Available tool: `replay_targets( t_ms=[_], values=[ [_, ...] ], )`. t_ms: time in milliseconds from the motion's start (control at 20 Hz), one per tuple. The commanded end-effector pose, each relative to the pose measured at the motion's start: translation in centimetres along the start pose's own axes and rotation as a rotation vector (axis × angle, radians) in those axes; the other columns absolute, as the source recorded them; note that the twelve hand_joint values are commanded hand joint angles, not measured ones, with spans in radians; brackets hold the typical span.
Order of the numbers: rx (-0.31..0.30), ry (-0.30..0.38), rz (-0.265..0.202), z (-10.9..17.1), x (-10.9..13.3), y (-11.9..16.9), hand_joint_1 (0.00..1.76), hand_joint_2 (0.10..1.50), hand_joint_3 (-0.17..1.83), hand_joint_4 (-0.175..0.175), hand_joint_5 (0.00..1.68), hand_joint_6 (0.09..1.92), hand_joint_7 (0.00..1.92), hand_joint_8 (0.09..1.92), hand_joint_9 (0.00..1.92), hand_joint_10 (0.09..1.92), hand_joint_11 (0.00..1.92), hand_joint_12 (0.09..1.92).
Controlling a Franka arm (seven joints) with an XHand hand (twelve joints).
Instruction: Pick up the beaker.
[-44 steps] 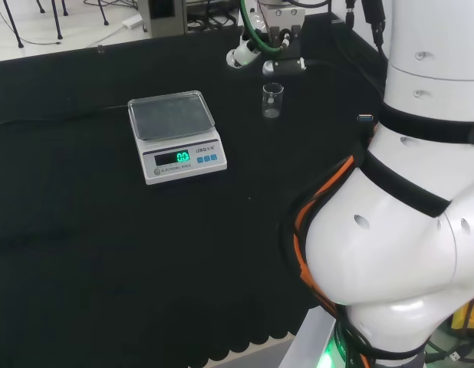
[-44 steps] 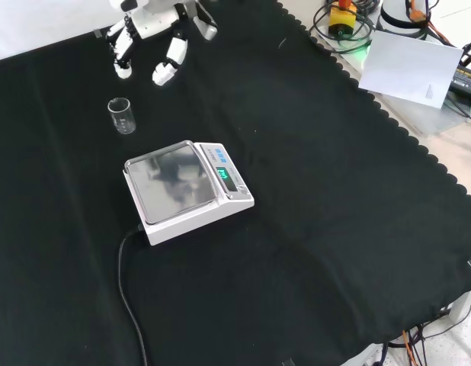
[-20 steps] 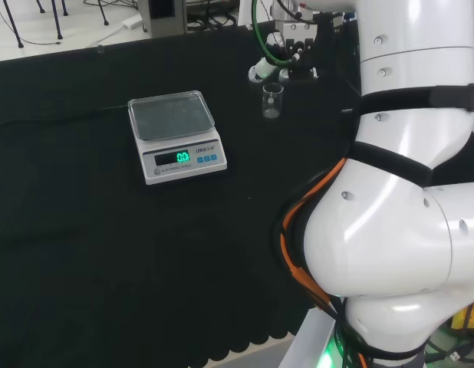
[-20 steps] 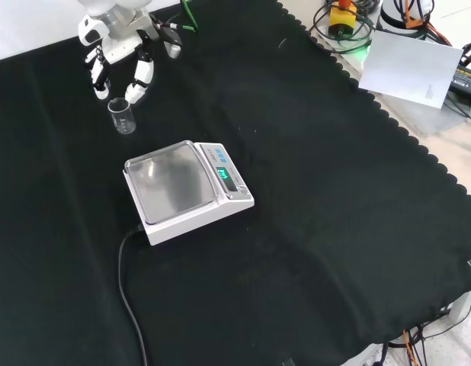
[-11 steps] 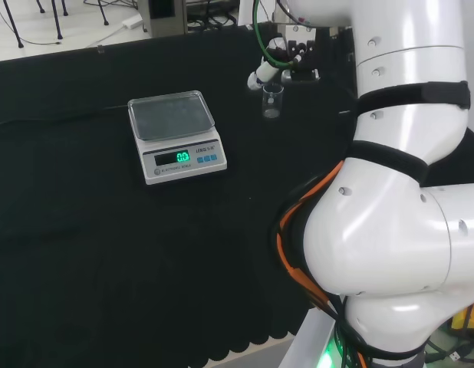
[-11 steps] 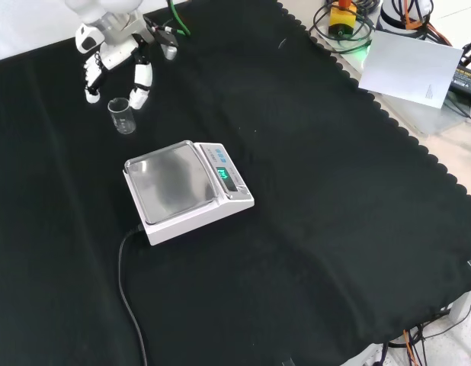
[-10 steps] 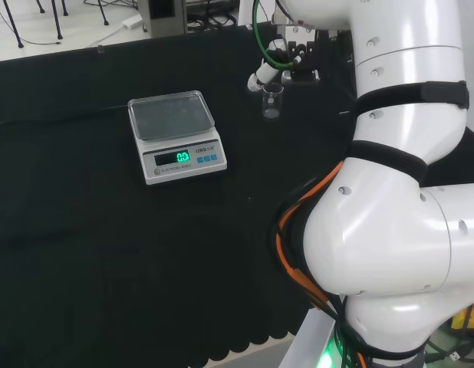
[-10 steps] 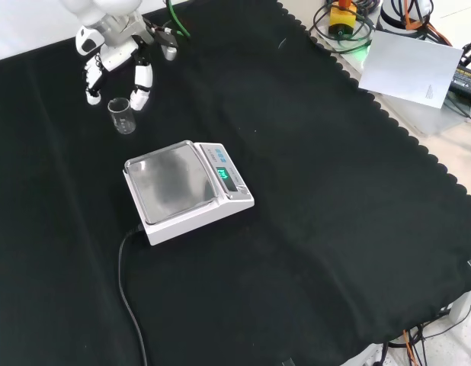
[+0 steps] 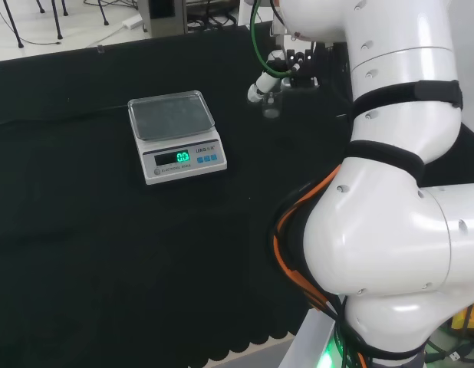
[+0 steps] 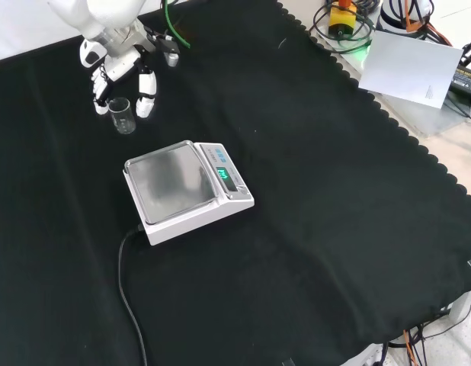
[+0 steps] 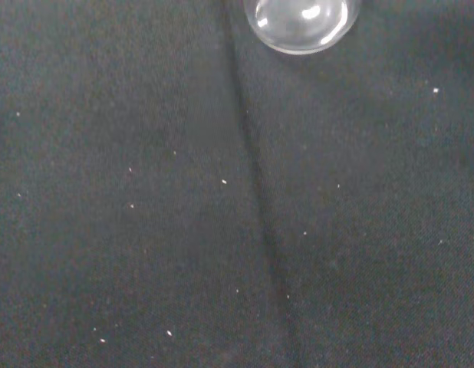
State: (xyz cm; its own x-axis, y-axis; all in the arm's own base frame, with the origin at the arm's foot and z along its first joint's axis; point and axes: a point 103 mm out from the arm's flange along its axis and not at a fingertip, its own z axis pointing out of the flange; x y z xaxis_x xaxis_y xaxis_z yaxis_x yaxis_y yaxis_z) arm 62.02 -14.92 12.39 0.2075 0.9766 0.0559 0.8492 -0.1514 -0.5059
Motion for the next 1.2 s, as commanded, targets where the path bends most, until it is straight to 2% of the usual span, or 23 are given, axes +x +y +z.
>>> replay_targets(
  t_ms=[50,200,350,450,600,850,1100,1200],
  values=[
    [0.055,-0.036,0.011,1.4,0.2,1.0,0.75,0.74,0.42,-0.033,0.42,0.48,0.22,0.75,0.32,0.88,0.27,1.43],
    [0.042,-0.046,0.017,1.6,0.4,1.3,0.89,0.72,0.51,-0.058,0.53,0.56,0.23,0.76,0.39,0.86,0.42,1.36],
    [-0.005,-0.063,0.023,1.4,0.6,1.3,1.09,0.72,0.67,-0.138,0.66,0.67,0.3,0.79,0.57,0.82,0.7,1.21],
    [-0.031,-0.071,0.027,1.3,0.6,1.2,1.21,0.74,0.75,-0.166,0.69,0.74,0.35,0.82,0.7,0.76,0.85,1.07],
    [-0.064,-0.07,0.027,1.0,0.5,1.0,1.34,0.8,0.83,-0.175,0.66,0.87,0.4,0.86,0.75,0.8,0.84,0.98],
    [-0.104,-0.067,0.005,-0.5,0.5,-0.1,1.48,0.85,0.89,-0.175,0.62,1.04,0.4,1.03,0.69,1.07,0.75,1.11],
    [-0.113,-0.011,-0.054,-2.8,0.4,-1.7,1.51,0.85,0.92,-0.175,0.64,1.09,0.43,1.11,0.7,1.14,0.75,1.16],
    [-0.111,-0.011,-0.08,-4.0,0.7,-2.7,1.51,0.84,0.93,-0.175,0.64,1.1,0.44,1.12,0.7,1.15,0.75,1.18]
  ],
)
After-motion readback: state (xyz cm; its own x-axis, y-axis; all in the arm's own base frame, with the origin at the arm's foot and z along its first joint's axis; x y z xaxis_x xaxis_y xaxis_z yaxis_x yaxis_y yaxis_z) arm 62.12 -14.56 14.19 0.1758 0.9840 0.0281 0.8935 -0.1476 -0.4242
